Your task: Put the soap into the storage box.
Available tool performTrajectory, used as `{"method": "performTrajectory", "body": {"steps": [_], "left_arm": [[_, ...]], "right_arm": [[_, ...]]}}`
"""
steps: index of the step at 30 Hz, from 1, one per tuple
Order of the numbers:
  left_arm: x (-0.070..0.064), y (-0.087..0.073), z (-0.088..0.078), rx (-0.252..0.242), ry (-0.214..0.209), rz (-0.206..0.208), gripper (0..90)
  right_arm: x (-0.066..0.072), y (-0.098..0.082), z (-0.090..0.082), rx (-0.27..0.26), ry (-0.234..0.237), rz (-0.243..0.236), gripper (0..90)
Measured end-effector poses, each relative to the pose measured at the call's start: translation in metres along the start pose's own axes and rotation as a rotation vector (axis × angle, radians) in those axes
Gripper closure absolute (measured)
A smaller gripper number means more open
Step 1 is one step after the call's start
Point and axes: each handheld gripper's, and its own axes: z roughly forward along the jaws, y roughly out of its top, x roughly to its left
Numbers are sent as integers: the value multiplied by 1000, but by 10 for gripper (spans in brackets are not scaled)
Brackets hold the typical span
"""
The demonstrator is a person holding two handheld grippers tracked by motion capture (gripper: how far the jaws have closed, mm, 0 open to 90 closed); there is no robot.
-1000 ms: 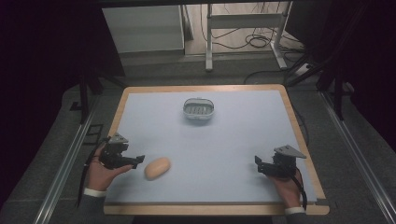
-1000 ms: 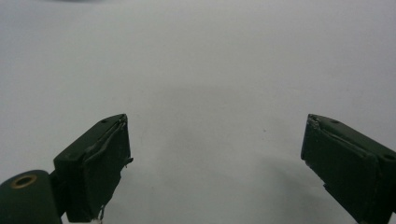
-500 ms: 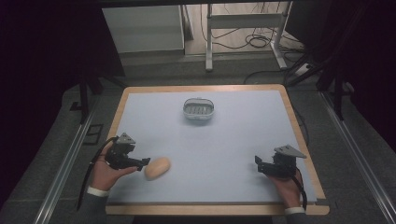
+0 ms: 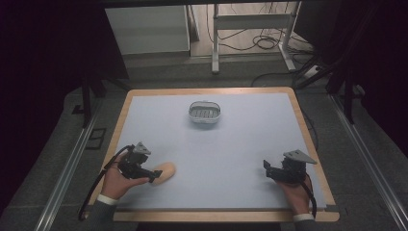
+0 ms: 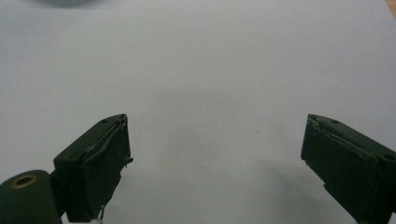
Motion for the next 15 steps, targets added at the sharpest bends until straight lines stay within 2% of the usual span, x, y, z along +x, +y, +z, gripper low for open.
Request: {"method": "performTrajectory", "body": {"steps": [7,15], "left_arm": [[-7,3,4,16,-9,30,185],[-15,6,16,59,-22,56,185]], "right_arm": [[0,0,0,1,0,3,82],[0,0,1,2,-1,2,82]]}}
